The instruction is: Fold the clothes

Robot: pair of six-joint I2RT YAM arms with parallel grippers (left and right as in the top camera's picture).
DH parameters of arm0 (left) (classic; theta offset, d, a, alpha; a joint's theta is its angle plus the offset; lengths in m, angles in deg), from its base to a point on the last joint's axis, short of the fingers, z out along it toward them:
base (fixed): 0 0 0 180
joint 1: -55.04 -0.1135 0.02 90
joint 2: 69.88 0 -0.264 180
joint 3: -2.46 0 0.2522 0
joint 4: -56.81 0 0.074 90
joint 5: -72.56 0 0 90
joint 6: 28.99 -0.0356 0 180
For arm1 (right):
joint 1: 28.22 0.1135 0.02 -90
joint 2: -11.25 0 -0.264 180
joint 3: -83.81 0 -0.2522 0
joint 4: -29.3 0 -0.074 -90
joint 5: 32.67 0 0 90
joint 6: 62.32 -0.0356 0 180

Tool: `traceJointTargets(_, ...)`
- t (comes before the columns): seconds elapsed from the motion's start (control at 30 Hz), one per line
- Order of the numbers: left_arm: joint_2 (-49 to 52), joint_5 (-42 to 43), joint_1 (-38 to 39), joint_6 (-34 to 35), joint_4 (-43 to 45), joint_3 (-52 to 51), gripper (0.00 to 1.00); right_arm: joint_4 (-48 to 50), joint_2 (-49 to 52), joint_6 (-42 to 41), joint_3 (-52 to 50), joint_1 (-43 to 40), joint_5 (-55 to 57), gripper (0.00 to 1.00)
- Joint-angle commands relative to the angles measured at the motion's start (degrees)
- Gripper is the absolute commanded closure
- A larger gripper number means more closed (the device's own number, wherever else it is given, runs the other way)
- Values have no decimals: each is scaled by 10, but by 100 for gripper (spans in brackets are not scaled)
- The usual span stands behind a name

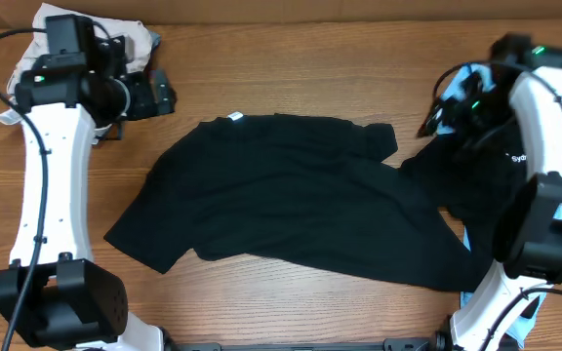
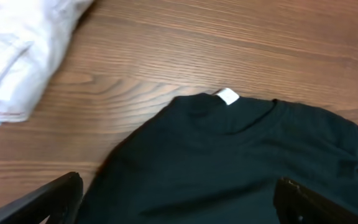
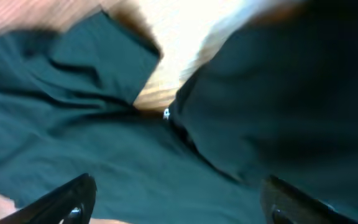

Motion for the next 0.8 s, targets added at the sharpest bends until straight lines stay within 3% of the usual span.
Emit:
traceJointTargets(0.0, 4, -2, 12, 4, 8, -18, 0, 46, -4, 27, -87, 3, -52, 15)
traceJointTargets(0.17, 4, -4, 15, 4, 9, -31, 0, 147, -4, -33, -176, -28, 11, 18)
traceJointTargets(0.43, 14, -28, 15, 4, 7, -32, 0, 289, -4, -162, -182, -118, 148, 18)
traceJointTargets(0.77, 73, -28, 15, 3, -2, -32, 0, 372, -4, -175, -163, -212, 166, 14)
